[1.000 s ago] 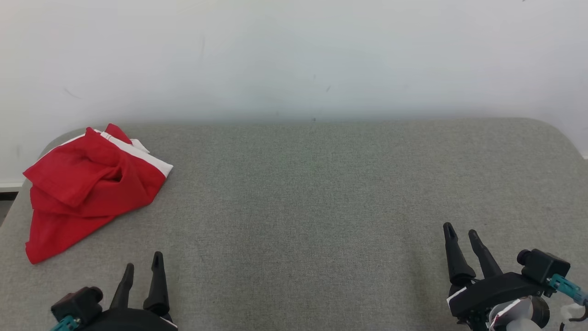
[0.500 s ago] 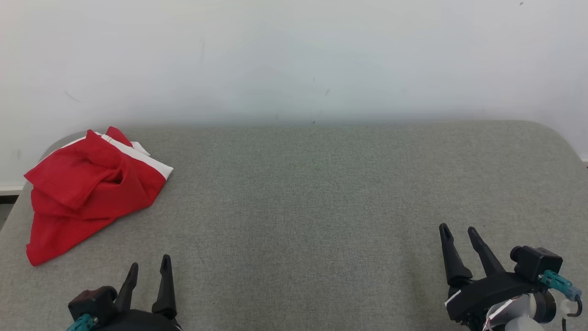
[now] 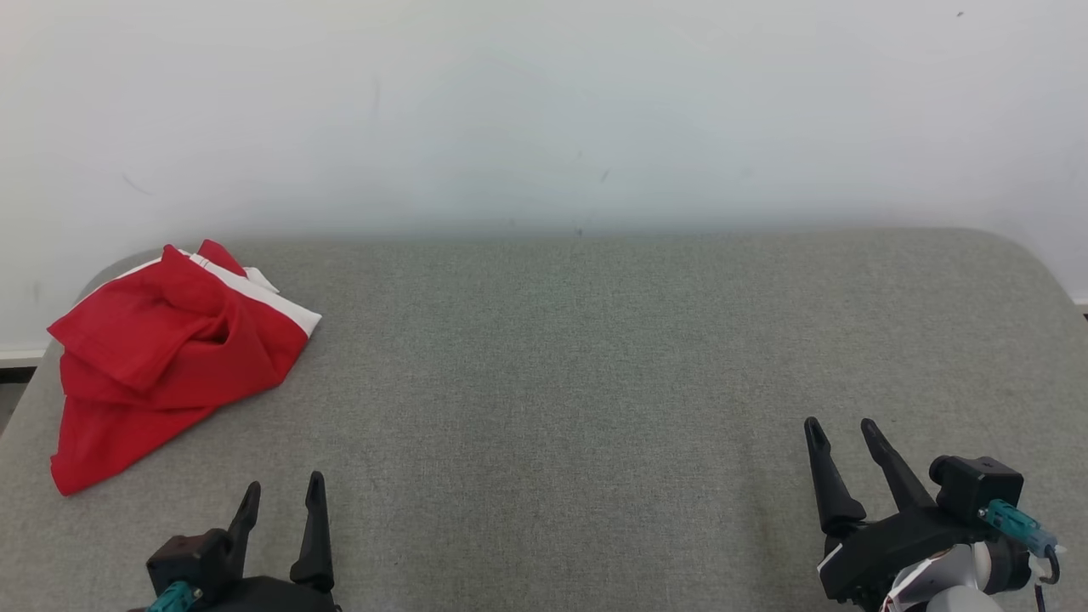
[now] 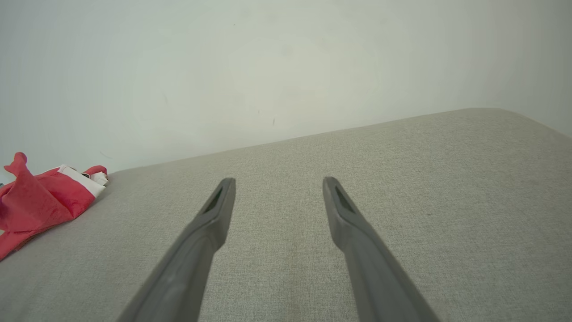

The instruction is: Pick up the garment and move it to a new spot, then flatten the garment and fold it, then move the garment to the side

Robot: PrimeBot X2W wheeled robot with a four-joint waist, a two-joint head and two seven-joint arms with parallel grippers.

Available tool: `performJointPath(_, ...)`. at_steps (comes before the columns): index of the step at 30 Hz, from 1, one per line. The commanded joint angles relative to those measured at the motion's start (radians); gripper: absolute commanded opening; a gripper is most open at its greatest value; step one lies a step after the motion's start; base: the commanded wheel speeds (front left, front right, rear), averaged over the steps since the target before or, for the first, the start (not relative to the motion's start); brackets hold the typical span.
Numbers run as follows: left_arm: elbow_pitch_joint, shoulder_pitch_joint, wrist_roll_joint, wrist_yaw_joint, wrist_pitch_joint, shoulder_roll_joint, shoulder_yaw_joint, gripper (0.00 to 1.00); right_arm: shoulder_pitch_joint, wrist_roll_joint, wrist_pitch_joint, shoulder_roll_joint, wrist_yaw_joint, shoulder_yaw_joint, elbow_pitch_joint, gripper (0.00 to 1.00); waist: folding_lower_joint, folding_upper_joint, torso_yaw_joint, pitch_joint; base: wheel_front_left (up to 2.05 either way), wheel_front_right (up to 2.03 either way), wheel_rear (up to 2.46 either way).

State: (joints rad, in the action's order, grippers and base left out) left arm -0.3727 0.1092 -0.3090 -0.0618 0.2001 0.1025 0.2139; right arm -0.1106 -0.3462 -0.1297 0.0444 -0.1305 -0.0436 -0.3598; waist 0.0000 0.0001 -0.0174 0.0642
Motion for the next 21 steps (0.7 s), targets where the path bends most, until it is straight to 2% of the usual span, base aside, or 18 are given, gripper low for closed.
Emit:
performJointPath(1,0.003,0.005,0.027,-0.006,0.009,0.010,0.004,1.00,-0.002,0.022,-0.007,0.008,0.000,0.001,0.001,1.00,0.0000,-0.0001,0.000,0.001,0.00,0.00,0.00)
performJointPath(21,0.022,-0.020,0.104,-0.034,0.029,0.022,0.036,1.00,-0.005,0.114,-0.029,0.009,0.000,0.020,-0.015,1.00,0.0000,-0.0001,0.000,0.010,0.00,0.00,0.00)
